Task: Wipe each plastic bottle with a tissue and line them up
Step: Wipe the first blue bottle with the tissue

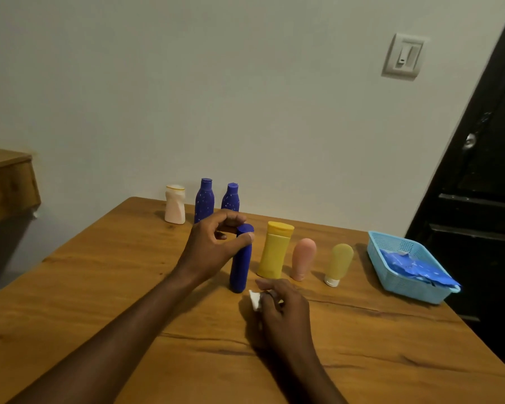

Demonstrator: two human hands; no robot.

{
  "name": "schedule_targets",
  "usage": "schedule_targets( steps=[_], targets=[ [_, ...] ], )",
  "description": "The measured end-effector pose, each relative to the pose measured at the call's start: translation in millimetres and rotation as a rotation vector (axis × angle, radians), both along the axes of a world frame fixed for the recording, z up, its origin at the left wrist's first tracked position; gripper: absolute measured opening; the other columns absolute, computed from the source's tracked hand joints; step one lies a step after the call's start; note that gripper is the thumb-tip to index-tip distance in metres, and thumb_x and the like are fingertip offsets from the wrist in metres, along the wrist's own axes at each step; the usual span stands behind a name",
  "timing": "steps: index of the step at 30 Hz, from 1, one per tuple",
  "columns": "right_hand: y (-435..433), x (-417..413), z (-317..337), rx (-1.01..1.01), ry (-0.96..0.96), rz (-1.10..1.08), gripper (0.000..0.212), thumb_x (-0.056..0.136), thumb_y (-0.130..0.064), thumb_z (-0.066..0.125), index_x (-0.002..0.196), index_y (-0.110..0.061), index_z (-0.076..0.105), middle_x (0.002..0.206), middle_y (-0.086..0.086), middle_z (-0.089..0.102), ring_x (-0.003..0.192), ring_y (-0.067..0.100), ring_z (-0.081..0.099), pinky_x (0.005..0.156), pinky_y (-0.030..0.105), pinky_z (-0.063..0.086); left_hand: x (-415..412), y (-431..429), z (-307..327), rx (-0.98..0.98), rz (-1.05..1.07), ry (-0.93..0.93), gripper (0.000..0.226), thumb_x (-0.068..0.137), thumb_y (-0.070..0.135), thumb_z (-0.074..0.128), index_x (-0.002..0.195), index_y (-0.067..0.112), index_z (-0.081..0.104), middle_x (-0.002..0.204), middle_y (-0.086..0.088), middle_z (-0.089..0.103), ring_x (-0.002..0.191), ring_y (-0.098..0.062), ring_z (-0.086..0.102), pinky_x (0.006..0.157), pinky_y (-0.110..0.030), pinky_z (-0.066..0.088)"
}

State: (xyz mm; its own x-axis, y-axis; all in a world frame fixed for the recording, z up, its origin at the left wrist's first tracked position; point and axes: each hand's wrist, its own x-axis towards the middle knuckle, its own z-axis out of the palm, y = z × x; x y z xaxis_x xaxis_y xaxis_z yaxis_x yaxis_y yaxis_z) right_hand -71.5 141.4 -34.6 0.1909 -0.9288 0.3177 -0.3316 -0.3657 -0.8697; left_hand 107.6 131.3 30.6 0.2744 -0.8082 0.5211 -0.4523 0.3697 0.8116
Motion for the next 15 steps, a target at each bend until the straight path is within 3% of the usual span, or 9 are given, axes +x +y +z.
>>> schedule_targets(
  steps=[3, 9, 15],
  targets=[
    [-3, -2, -2, 0.021, -0.03, -0.009, 0.027, 0.094, -0.011, 0.058, 0.107, -0.03, 0.072, 0.107, -0.021, 0.066, 0.102, -0.009, 0.057, 0.093, 0.027, 0.053, 3, -6, 0, 0.041, -0.039, -0.057, 0.034, 0.089, 0.018, 0.078, 0.121, 0.021, 0.069, 0.114, 0.012, 0.072, 0.104, -0.004, 0.069, 0.092, -0.031, 0.058],
    [-6, -3, -2, 0.025, -0.039, 0.004, 0.026, 0.094, -0.009, 0.058, 0.104, -0.03, 0.071, 0.108, -0.02, 0.065, 0.105, -0.011, 0.054, 0.091, 0.017, 0.048, 12, -16, 6, 0.09, -0.107, -0.076, 0.037, 0.093, 0.006, 0.069, 0.125, 0.024, 0.066, 0.12, 0.01, 0.071, 0.111, -0.001, 0.067, 0.092, -0.02, 0.053],
    [-5, -3, 0, 0.002, -0.049, 0.006, 0.029, 0.092, -0.007, 0.057, 0.101, -0.032, 0.07, 0.103, -0.021, 0.066, 0.104, -0.011, 0.055, 0.087, 0.013, 0.046, 20, -28, 13, 0.134, -0.205, -0.059, 0.044, 0.094, -0.001, 0.063, 0.131, 0.024, 0.06, 0.12, 0.007, 0.073, 0.115, -0.006, 0.068, 0.093, -0.025, 0.054]
  ],
)
